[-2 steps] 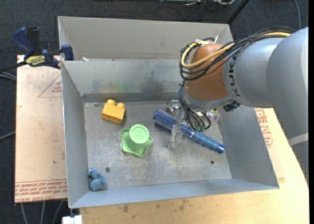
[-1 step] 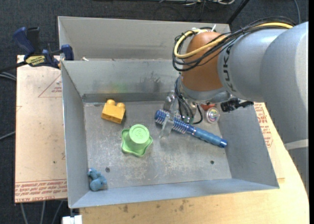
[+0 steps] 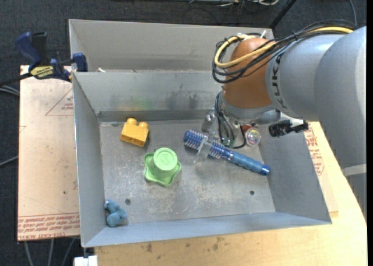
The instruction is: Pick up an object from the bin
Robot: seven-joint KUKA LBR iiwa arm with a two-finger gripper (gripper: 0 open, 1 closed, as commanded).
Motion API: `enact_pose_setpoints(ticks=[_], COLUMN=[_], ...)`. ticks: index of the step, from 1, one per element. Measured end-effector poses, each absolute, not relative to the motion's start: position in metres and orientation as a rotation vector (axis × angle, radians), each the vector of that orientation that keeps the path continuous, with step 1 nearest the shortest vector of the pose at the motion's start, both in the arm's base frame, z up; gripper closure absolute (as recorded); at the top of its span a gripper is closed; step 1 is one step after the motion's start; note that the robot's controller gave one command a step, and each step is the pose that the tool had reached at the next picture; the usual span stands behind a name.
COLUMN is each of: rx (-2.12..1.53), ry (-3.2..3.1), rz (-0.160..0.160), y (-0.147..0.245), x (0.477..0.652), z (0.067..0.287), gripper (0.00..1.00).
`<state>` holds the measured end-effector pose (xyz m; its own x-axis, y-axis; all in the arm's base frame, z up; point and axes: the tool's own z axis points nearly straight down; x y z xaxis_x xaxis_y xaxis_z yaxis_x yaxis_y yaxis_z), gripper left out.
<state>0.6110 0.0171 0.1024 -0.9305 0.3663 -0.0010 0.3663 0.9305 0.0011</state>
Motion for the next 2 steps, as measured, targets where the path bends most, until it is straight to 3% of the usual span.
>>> enact_pose_setpoints(ticks=[1,2], rx=[1.097,1.09], ry=[2.944,2.945], rz=[0.002,0.002], y=[0.0242,0.0246], x=[0.6263,0.6267], z=[0.069,0.0693], gripper=[0.0,0.0])
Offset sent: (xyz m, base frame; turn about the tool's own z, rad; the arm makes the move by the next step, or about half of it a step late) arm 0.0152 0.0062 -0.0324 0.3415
